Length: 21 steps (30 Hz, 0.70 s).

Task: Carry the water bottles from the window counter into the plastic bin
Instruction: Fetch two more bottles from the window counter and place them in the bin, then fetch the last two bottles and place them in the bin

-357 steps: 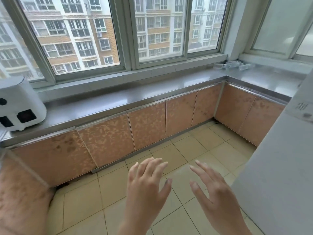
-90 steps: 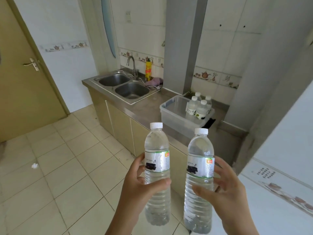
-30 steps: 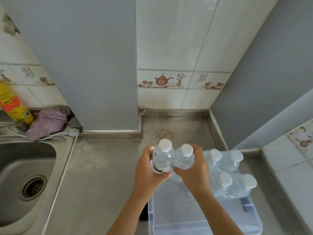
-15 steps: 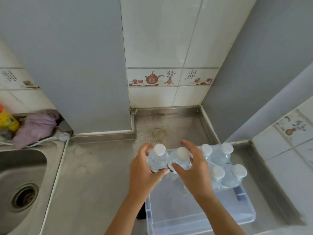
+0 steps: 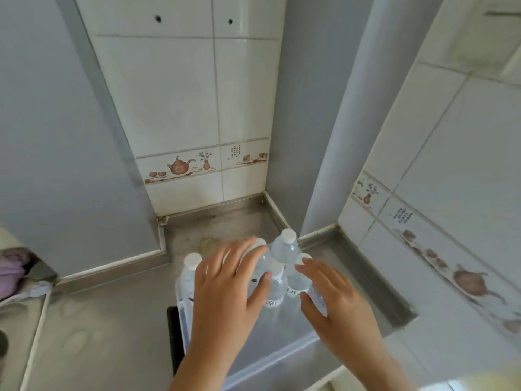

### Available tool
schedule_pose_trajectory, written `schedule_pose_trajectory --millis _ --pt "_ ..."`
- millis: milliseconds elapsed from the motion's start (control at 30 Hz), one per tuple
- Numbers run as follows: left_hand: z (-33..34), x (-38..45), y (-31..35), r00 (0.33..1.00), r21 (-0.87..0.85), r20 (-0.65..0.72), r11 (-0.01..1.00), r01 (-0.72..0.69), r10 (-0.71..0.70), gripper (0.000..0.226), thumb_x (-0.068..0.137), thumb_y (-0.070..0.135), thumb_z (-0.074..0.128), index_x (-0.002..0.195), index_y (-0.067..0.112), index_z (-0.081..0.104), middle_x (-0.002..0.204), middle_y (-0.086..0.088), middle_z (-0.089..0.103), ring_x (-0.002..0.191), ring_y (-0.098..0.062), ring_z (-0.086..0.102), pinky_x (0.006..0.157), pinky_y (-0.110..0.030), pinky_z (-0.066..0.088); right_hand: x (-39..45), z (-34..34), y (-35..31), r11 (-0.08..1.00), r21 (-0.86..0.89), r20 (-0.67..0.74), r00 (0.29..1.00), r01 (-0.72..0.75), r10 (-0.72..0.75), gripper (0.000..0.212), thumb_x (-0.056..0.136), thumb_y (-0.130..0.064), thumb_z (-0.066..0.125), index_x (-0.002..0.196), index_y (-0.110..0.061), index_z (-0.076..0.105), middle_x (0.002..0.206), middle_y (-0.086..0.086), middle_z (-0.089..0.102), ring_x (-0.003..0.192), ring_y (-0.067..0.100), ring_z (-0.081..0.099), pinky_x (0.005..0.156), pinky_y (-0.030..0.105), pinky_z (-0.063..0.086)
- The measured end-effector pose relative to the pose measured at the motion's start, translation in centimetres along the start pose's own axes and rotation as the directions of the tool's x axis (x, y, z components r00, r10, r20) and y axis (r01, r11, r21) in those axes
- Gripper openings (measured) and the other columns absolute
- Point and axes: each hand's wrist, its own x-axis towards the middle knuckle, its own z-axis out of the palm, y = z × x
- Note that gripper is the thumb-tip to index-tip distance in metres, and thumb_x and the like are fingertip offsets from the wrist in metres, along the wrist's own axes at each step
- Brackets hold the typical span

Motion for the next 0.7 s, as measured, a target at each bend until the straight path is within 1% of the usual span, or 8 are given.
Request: schedule_pose_trajectory --millis 100,267,333,433,533,567,633,700 --pt "1.2 -0.4 5.1 0.992 -0.028 0.022 0.992 -0.127 0.127 0.040 0.091 0.042 0.048 0.117 0.023 0.071 0.126 0.007 0.068 0.118 -0.022 0.060 0.091 -0.044 0.049 -4.1 -3.4 3.3 0.993 -0.066 -0.076 0.993 -0.093 0.088 0.043 0.079 -0.016 0.073 0.120 -0.024 0.062 0.125 -0.005 0.064 0.111 0.020 0.062 0.073 0.033 0.056" --pt "4.3 -3.0 14.9 0.932 -0.144 0.110 0.934 -0.328 0.345 0.037 0.090 0.041 0.052 0.115 0.022 0.073 0.120 0.006 0.071 0.111 -0.019 0.065 0.088 -0.043 0.052 -12.9 -9.0 8.5 0.949 -0.093 -0.190 0.941 -0.302 0.280 0.035 0.090 -0.027 0.063 0.125 -0.024 0.062 0.132 -0.005 0.060 0.122 0.020 0.056 0.086 0.036 0.054" --pt "5.3 -4.7 19.0 0.901 -0.190 0.163 0.909 -0.371 0.402 0.039 0.091 0.042 0.051 0.115 0.022 0.074 0.118 0.005 0.072 0.108 -0.019 0.067 0.087 -0.042 0.053 -16.8 -11.2 10.4 0.928 -0.113 -0.228 0.918 -0.356 0.324 0.036 0.093 -0.033 0.054 0.126 -0.023 0.062 0.130 -0.006 0.061 0.121 0.019 0.057 0.086 0.035 0.053" --pt "6.3 -7.7 25.0 0.850 -0.224 0.224 0.874 -0.431 0.477 0.043 0.091 0.043 0.048 0.117 0.021 0.074 0.117 0.003 0.073 0.108 -0.020 0.068 0.089 -0.042 0.053 -22.7 -14.3 12.7 0.891 -0.105 -0.309 0.866 -0.441 0.392 0.043 0.093 -0.043 0.040 0.124 -0.023 0.063 0.128 -0.009 0.062 0.121 0.015 0.054 0.079 0.029 0.051" --pt "6.9 -10.6 30.6 0.796 -0.255 0.262 0.835 -0.488 0.545 0.045 0.091 0.043 0.045 0.116 0.021 0.074 0.118 0.002 0.073 0.109 -0.021 0.068 0.090 -0.045 0.053 -28.3 -17.3 14.4 0.843 -0.099 -0.374 0.804 -0.529 0.461 0.045 0.092 -0.045 0.037 0.124 -0.024 0.062 0.129 -0.012 0.060 0.121 0.011 0.052 0.078 0.025 0.048" --pt "7.1 -11.4 32.4 0.781 -0.267 0.261 0.820 -0.506 0.567 0.042 0.091 0.043 0.048 0.116 0.020 0.074 0.118 0.002 0.073 0.109 -0.021 0.068 0.091 -0.046 0.052 -30.1 -18.3 14.8 0.827 -0.108 -0.396 0.786 -0.552 0.474 0.044 0.092 -0.044 0.038 0.123 -0.024 0.063 0.129 -0.012 0.060 0.120 0.011 0.051 0.078 0.024 0.046" --pt "7.7 -12.9 35.7 0.756 -0.305 0.243 0.788 -0.536 0.608 0.033 0.090 0.038 0.062 0.115 0.020 0.074 0.120 0.002 0.073 0.112 -0.022 0.067 0.092 -0.046 0.051 -33.4 -20.3 15.6 0.788 -0.120 -0.434 0.746 -0.604 0.506 0.044 0.092 -0.042 0.039 0.123 -0.023 0.063 0.128 -0.011 0.061 0.119 0.011 0.052 0.078 0.023 0.045" --pt "8.3 -14.3 39.1 0.722 -0.339 0.233 0.750 -0.568 0.652 0.035 0.085 0.036 0.073 0.117 0.022 0.073 0.122 0.003 0.072 0.115 -0.021 0.066 0.093 -0.046 0.051 -36.5 -22.1 16.2 0.739 -0.116 -0.460 0.696 -0.663 0.552 0.045 0.091 -0.041 0.039 0.123 -0.021 0.064 0.128 -0.008 0.062 0.120 0.015 0.054 0.082 0.027 0.049"
